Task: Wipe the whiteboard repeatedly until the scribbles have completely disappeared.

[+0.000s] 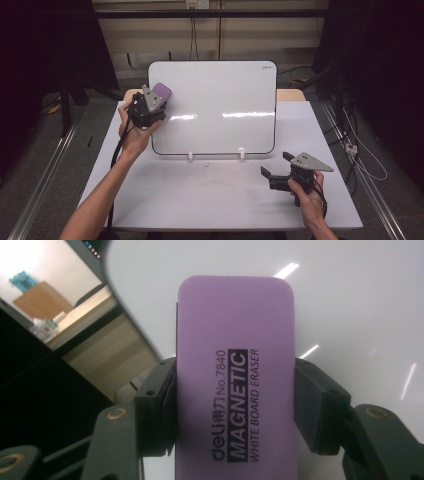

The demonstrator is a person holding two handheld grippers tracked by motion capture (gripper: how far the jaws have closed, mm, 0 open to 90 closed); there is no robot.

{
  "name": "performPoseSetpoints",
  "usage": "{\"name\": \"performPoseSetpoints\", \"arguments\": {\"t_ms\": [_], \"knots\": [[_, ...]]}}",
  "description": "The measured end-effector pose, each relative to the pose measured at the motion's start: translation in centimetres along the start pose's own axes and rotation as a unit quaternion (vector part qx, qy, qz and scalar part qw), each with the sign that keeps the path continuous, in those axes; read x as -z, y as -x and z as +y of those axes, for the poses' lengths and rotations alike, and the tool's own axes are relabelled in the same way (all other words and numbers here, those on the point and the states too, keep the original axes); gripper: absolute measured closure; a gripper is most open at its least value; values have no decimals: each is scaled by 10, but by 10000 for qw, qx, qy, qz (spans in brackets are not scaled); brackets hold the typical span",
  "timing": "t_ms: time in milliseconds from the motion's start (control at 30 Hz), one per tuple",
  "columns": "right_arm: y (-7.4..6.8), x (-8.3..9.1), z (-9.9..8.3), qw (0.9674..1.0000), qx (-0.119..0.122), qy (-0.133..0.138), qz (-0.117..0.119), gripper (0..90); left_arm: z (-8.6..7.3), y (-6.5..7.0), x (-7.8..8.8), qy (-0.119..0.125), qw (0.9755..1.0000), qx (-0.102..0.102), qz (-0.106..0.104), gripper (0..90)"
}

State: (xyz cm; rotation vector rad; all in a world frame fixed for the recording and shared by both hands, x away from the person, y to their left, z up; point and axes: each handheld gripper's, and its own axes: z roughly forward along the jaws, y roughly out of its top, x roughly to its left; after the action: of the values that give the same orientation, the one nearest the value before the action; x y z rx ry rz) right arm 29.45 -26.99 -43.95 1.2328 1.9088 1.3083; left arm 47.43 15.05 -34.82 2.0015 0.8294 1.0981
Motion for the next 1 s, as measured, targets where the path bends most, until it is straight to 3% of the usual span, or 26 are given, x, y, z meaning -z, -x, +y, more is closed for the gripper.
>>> {"name": "performPoseSetpoints", "arguments": {"t_ms": [67,200,267,333,500,600,800,833,867,900,1000], "knots": [[0,0,0,10000,12,-7,-9,44,-2,8,1,-50,9996,-288,53,414],[-1,0,0,10000,24,1,8,44,-15,33,6,-25,9986,-514,-80,414],[-1,0,0,10000,13,25,-8,44,-23,44,9,-27,9984,-529,-194,413],[-1,1,1,10000,2,31,-12,44,-34,57,13,-8,9986,-392,-366,413],[-2,0,1,10000,19,23,2,45,-49,84,23,-183,9958,-713,-542,413],[-2,-1,1,10000,42,8,16,45,-48,78,22,-178,9959,-682,-560,413],[-2,-1,0,10000,19,-1,19,44,-41,37,19,-150,9995,-231,-172,414],[-2,-1,0,10000,16,-1,20,45,-40,35,20,-140,9996,-255,-70,413],[-2,-1,0,10000,18,-1,18,44,-41,34,21,-167,9993,-340,-66,414],[-2,-1,0,10000,20,-1,17,45,-43,36,21,-144,9994,-299,-82,413],[-3,-1,0,10000,16,3,17,44,-53,48,23,-155,9988,-429,-151,413]]}}
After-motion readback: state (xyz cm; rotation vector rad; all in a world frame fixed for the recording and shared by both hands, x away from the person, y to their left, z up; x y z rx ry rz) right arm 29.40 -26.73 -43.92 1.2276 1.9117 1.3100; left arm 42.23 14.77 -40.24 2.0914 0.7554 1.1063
